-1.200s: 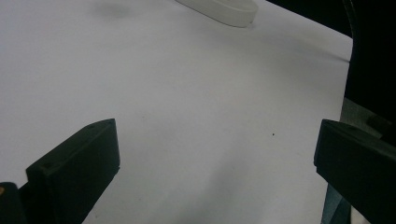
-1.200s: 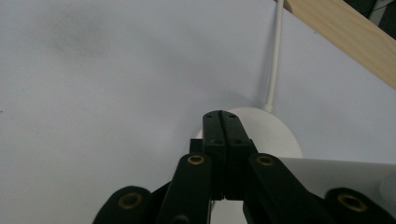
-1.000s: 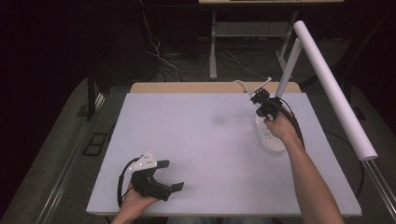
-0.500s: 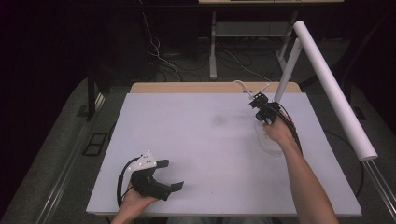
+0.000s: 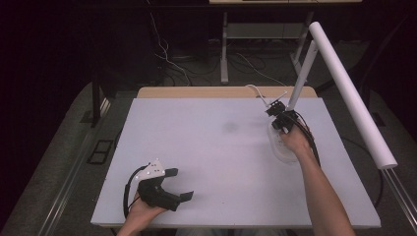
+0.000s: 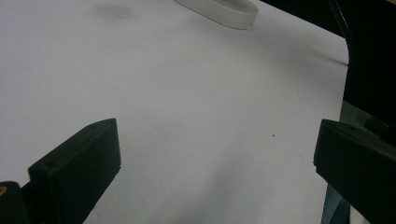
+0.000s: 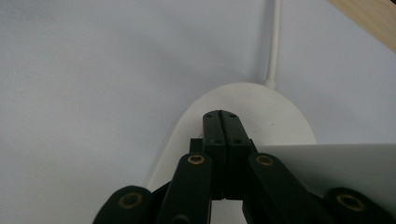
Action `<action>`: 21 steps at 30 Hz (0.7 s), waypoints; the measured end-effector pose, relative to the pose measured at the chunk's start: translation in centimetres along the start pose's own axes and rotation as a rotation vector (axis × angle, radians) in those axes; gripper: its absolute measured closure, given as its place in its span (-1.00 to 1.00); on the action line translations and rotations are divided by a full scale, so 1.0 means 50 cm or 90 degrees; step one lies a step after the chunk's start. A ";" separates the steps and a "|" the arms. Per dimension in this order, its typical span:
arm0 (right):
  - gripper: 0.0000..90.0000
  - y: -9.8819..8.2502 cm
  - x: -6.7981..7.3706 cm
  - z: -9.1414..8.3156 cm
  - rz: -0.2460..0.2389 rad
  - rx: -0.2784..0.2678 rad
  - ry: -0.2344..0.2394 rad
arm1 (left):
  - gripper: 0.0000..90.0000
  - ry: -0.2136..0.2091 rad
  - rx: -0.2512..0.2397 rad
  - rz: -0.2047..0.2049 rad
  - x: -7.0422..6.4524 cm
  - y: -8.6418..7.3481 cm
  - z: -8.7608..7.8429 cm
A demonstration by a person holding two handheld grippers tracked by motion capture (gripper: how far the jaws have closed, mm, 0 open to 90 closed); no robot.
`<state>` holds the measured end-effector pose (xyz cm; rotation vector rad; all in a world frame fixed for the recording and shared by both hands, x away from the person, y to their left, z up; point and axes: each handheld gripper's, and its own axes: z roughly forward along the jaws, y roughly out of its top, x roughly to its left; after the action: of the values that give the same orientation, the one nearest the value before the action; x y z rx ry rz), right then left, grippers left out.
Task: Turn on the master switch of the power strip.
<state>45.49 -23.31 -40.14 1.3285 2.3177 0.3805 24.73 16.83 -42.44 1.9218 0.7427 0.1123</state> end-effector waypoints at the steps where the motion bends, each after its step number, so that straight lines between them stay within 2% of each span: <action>1: 0.99 -0.003 0.000 0.000 0.007 -0.007 0.002 | -1.00 0.000 0.001 0.001 0.000 0.000 0.000; 8: 0.99 -0.004 -0.002 0.000 0.014 -0.003 0.007 | -1.00 0.001 0.004 0.005 -0.001 0.000 0.002; 10: 0.99 -0.004 -0.003 0.000 0.023 -0.005 0.017 | -1.00 0.001 0.005 0.005 -0.001 0.001 0.002; 11: 0.99 -0.004 -0.002 0.001 0.038 -0.019 0.046 | -1.00 0.001 0.005 0.005 -0.001 0.001 0.003; 12: 0.99 -0.004 -0.002 0.001 0.038 -0.019 0.046 | -1.00 0.002 0.006 0.005 -0.001 0.001 0.004; 13: 0.99 -0.001 0.003 0.002 0.025 -0.017 0.033 | -1.00 0.002 0.007 0.006 -0.001 0.001 0.003; 14: 0.99 0.005 0.019 0.005 0.009 -0.016 0.005 | -1.00 0.003 0.008 0.007 -0.001 0.001 0.003; 17: 0.99 0.010 0.030 0.008 -0.004 -0.012 -0.007 | -1.00 0.004 0.004 0.007 -0.002 0.000 -0.001; 19: 0.99 0.012 0.038 0.008 -0.021 -0.006 -0.026 | -1.00 0.005 0.003 0.005 0.000 -0.002 -0.003; 21: 0.99 0.015 0.037 0.009 -0.031 0.000 -0.026 | -1.00 0.007 0.002 0.002 0.002 -0.002 -0.005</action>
<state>45.46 -21.30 -40.60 1.2652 2.3127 0.3341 24.65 17.11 -42.44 1.9264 0.7477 0.1238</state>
